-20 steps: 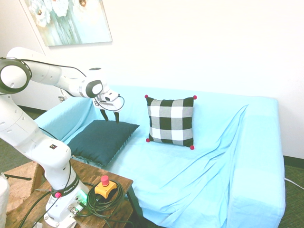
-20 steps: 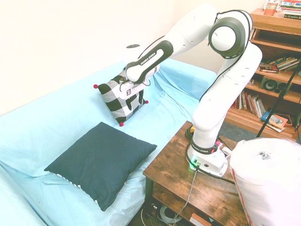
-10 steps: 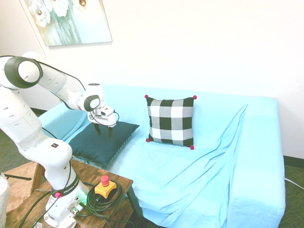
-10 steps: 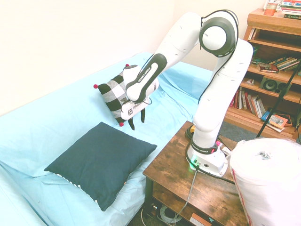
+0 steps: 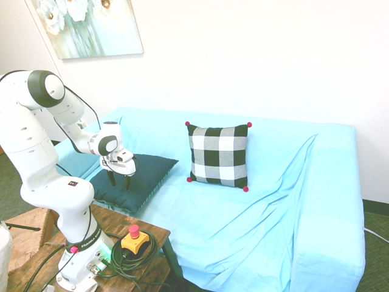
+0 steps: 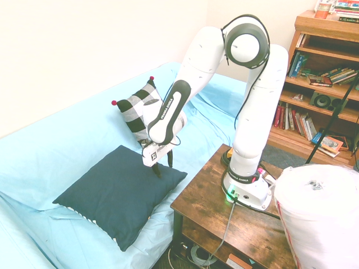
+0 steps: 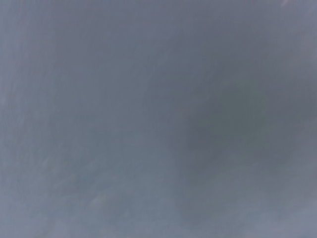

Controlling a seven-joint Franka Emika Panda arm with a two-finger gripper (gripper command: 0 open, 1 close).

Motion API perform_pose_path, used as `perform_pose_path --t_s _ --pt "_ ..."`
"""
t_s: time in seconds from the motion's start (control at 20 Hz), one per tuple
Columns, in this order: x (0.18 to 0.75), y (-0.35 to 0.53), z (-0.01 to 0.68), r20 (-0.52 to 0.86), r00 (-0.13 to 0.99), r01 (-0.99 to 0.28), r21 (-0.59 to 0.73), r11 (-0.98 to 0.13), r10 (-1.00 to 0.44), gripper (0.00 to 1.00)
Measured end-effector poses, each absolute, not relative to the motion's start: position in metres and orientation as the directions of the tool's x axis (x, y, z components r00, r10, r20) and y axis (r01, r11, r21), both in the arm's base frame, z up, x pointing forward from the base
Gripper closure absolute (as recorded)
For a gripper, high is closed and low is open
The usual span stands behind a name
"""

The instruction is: Lift the pillow

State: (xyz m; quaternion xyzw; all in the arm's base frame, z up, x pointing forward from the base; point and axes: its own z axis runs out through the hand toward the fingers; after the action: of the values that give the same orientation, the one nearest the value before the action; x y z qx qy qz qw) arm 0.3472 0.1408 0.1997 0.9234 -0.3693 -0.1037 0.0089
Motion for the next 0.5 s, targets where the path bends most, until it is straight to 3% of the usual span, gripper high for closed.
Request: perform_pose_path --t_s 0.5 --pt "0.315 0.162 0.129 -0.231 0.692 -0.663 0.17 -0.729 -0.684 0.0"
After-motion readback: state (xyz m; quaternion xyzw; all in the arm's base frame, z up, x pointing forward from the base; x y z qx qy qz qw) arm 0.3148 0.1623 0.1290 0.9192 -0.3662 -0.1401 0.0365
